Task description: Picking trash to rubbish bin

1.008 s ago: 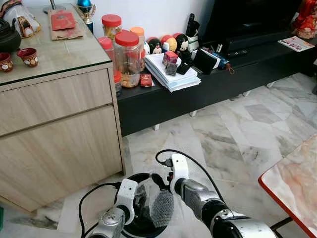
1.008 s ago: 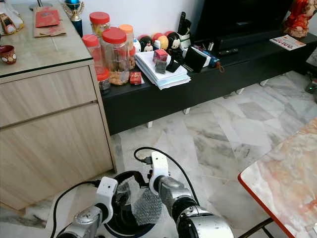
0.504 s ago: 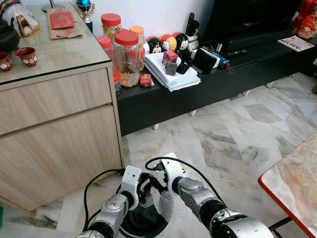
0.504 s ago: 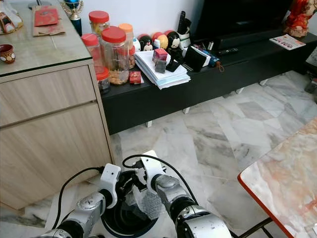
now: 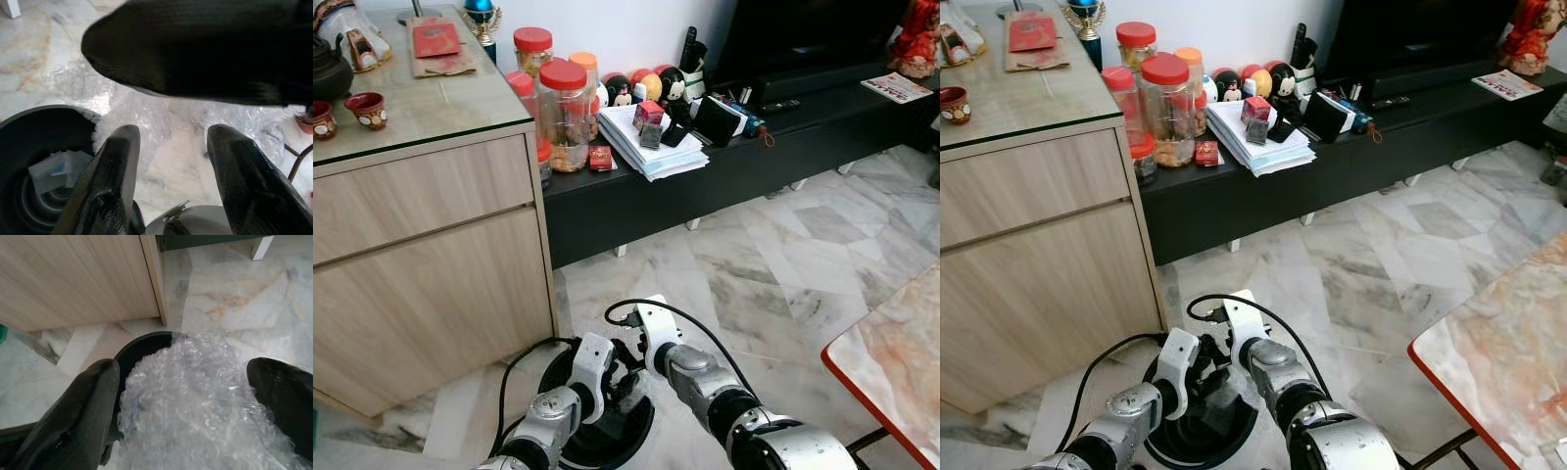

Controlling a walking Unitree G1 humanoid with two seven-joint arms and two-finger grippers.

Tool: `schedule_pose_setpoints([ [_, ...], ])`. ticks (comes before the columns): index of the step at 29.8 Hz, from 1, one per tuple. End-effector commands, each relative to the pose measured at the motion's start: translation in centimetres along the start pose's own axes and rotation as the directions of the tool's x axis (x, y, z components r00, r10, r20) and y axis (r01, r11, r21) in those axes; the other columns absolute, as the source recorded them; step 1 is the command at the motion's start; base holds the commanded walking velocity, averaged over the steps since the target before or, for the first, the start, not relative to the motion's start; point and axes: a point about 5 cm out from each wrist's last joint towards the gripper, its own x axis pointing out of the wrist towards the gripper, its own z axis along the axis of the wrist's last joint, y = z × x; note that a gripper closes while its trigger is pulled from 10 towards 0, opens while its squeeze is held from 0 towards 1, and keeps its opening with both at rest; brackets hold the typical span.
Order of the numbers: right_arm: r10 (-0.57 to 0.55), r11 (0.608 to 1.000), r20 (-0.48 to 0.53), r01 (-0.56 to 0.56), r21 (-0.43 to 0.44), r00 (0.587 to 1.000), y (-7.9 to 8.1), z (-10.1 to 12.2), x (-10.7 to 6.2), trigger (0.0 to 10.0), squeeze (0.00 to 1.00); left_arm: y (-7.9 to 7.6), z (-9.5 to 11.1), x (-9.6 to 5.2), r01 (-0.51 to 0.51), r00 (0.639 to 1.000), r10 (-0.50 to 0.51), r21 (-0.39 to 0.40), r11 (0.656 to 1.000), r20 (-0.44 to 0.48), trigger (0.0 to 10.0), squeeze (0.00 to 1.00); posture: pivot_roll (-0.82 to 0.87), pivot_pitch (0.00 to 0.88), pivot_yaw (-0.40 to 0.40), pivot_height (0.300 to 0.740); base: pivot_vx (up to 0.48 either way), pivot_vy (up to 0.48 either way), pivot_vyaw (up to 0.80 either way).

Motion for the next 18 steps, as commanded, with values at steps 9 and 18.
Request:
schedule_pose_setpoints([
  [9, 0.111, 0.994, 0.082, -0.112, 0.005, 0.99, 4.6, 3.7, 0.8, 10.0, 0.0, 0.8, -1.0, -0.5, -0.087, 0.994, 0.089, 0.035, 0.996, -0.064, 10.0, 0.0, 0.03, 0.105, -0.15, 0.74, 0.0, 0.0, 0.0],
  [18, 0.123, 0.992, 0.101, -0.125, 0.019, 0.987, 4.7, 4.3, 0.8, 10.0, 0.0, 2.8, -2.8, -2.6, -0.18, 0.981, 0.18, 0.012, 0.984, -0.067, 10.0, 0.0, 0.04, 0.105, -0.155, 0.74, 0.0, 0.0, 0.0],
])
